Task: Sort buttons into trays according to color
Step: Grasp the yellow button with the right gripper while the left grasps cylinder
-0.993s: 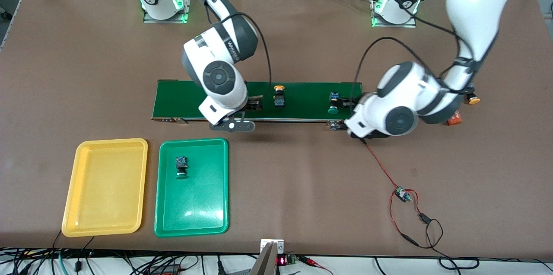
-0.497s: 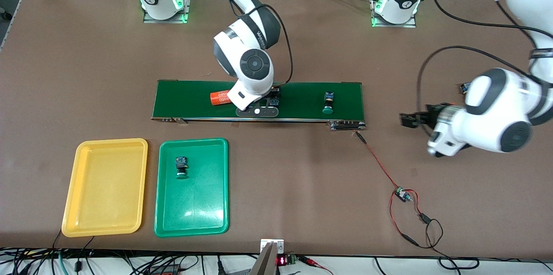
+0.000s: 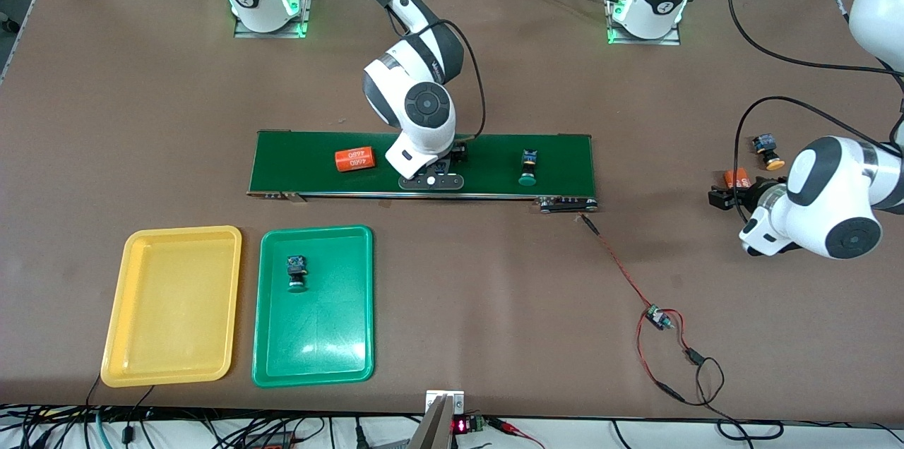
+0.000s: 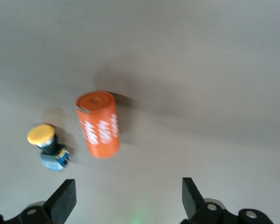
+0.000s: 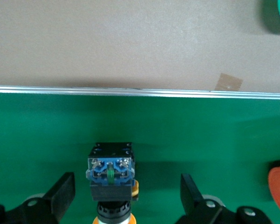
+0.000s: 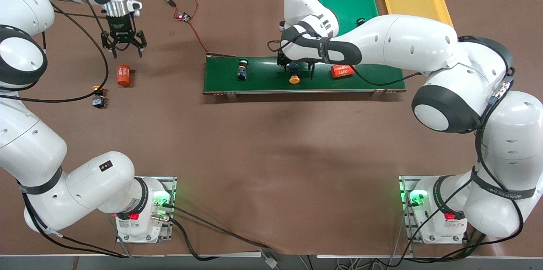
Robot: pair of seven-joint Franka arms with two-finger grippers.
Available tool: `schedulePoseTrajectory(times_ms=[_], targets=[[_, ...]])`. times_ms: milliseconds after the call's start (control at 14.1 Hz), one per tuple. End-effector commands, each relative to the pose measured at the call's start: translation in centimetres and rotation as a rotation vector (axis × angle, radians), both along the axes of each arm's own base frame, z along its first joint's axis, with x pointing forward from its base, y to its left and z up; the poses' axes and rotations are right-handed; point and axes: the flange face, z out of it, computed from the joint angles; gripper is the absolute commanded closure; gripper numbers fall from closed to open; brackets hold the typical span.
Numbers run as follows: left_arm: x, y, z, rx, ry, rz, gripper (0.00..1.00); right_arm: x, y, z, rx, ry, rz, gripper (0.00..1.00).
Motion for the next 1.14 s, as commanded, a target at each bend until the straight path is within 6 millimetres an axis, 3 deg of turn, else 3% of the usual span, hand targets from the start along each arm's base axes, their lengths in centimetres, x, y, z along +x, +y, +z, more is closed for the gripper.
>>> schedulePoseTrajectory(times_ms=[0,71,142,284,497,639,851,1064], targets=[[-2.5,3.1,-2.4,-0.036,-0.014,-0.072,0.00,-0.3,0.1,0.0,0.016,0.008,0.004,0.30],[-3.0,4.5,-3.3,-0.076,-0.037,-0.093,0.00,-0.3,0.1,0.0,0.024,0.014,-0.004,0.61],[-3.8,5.5,-4.3,-0.100,-0.057,-0.091,0.00,-0.3,0.2,0.0,0.034,0.024,-0.013,0.73],[-4.8,5.2,-5.7,-0.121,-0.068,-0.096,0.06,-0.4,0.5,0.4,0.071,0.050,-0.050,0.96],[-5.0,5.4,-5.9,-0.120,-0.062,-0.115,0.49,-0.1,0.6,1.4,0.097,0.053,-0.070,1.00],[-4.7,5.1,-5.4,-0.130,-0.063,-0.160,0.71,1.3,0.7,3.8,0.121,0.014,-0.064,1.00],[-3.6,3.8,-3.2,-0.128,-0.085,-0.195,0.76,5.2,-3.1,6.8,0.141,-0.021,-0.124,1.00],[-2.4,-2.1,1.5,-0.186,-0.074,-0.355,0.74,9.5,-8.9,8.4,0.120,-0.078,-0.151,1.00]])
